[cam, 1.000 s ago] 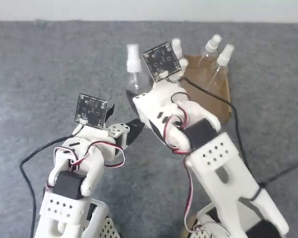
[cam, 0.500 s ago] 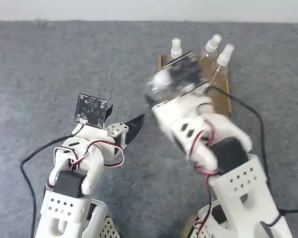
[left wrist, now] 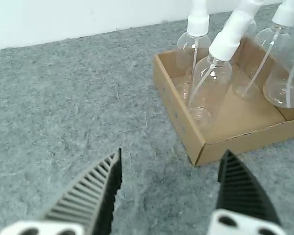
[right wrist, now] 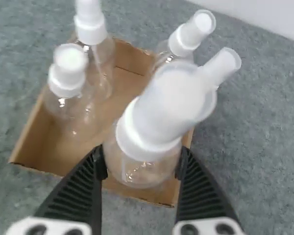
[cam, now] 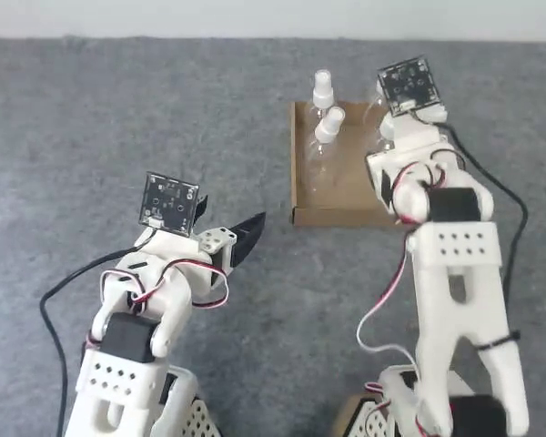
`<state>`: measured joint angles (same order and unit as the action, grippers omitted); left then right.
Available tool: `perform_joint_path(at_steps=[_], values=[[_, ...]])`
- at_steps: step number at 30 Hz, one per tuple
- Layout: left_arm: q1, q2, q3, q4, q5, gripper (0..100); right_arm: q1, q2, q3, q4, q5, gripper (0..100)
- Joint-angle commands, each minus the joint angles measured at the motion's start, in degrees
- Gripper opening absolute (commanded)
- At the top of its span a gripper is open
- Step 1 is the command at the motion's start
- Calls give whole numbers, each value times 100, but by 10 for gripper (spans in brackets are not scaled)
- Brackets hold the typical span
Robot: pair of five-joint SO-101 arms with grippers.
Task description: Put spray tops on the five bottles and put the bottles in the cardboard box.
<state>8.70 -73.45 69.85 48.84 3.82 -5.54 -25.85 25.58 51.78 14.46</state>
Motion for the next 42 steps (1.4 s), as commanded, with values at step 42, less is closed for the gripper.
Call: perform_joint_path(at_steps=[42], values=[[18, -44, -31, -167, -44, 294, -251, 1393, 677, -1947, -448, 7]])
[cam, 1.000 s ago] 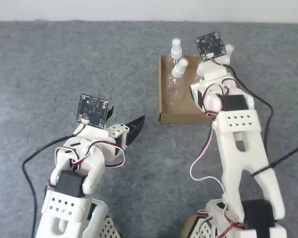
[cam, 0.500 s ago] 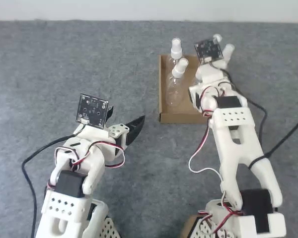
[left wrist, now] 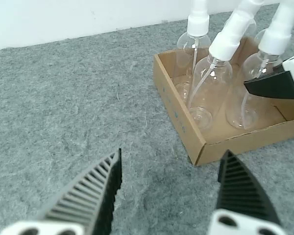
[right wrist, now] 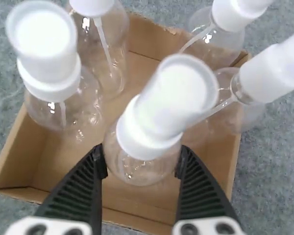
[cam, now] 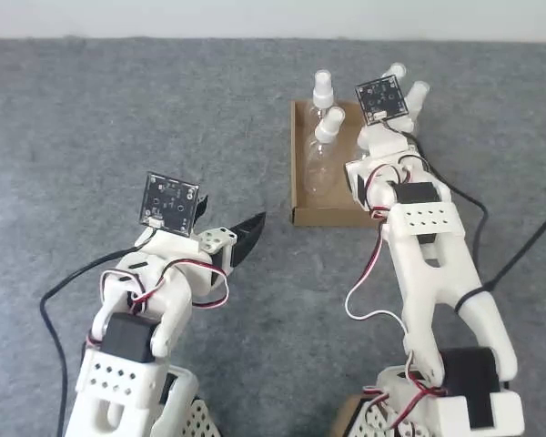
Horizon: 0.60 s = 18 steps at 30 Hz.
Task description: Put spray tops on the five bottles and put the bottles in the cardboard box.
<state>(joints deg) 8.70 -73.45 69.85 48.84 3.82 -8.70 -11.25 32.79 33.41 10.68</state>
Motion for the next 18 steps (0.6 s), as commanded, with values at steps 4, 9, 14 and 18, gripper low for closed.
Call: perform_joint_path(at_steps=[4, 9, 14, 18], values=[[0, -62, -31, -167, -44, 294, 66, -66, -44, -92, -70, 7], [-18, -70, -31, -167, -44, 294, 66, -84, -44, -92, -70, 7], [-18, -79, -31, -167, -44, 294, 66, -84, -44, -92, -70, 7], [-26, -79, -31, -167, -44, 294, 66, -84, -44, -66, -70, 7]])
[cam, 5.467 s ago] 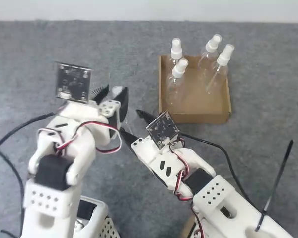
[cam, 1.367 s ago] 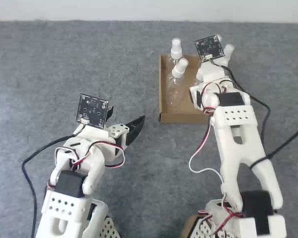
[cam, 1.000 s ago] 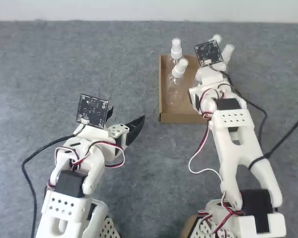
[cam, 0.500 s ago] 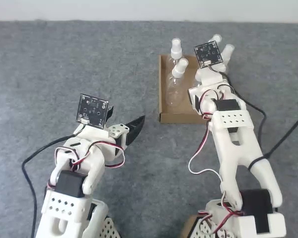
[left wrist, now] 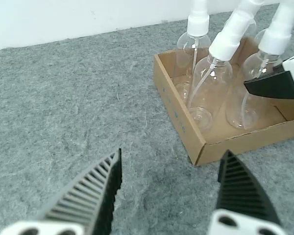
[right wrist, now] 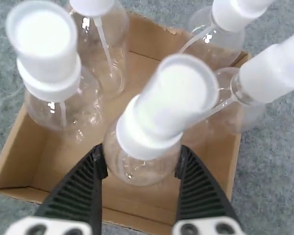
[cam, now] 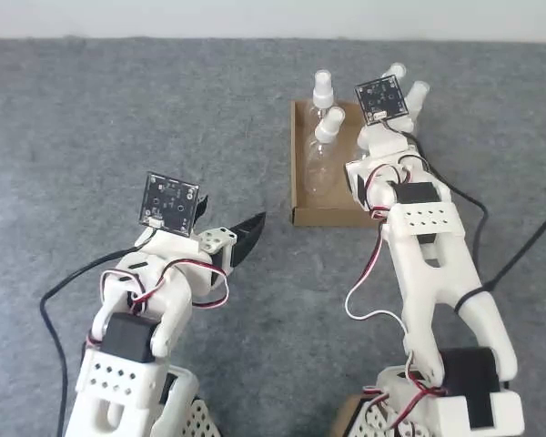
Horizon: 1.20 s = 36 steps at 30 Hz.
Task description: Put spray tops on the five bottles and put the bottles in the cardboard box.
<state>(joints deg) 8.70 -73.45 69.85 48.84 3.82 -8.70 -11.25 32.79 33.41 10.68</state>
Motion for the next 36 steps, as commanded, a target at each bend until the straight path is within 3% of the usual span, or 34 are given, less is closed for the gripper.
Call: perform_joint_path(at_steps=[1, 13, 19, 36], values=[[-26, -79, -31, -167, -44, 294, 57, -84, -44, -66, -70, 7], [-26, -79, -31, -167, -44, 294, 40, -75, -44, -57, -70, 9], [-26, -79, -31, -167, -44, 294, 40, -92, 79, -101, -70, 121], [-26, -79, -31, -167, -44, 294, 31, -101, 88, -110, -70, 170]])
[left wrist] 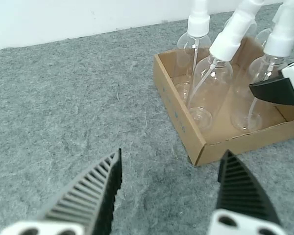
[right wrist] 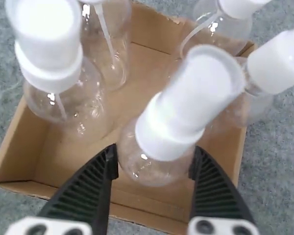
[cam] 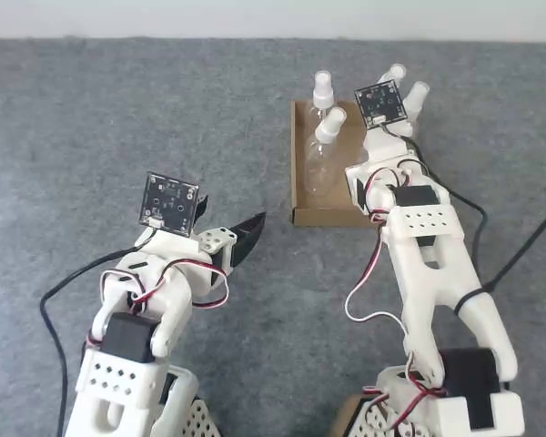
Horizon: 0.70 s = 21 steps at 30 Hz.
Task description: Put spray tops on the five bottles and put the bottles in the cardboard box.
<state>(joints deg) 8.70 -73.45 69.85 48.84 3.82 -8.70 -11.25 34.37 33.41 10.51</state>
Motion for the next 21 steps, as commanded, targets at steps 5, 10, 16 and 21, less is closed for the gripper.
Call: perform_joint_path(at_steps=[5, 10, 16, 21], values=[[-26, -79, -31, -167, -44, 294, 31, -101, -70, -110, -44, 239], [-26, -79, -31, -167, -44, 294, 31, -101, -97, -110, -18, 239], [-26, -79, -31, -167, -44, 294, 31, -303, -308, -40, -35, 239], [-26, -79, -31, -167, -44, 294, 48, -875, -492, 453, 0, 239]])
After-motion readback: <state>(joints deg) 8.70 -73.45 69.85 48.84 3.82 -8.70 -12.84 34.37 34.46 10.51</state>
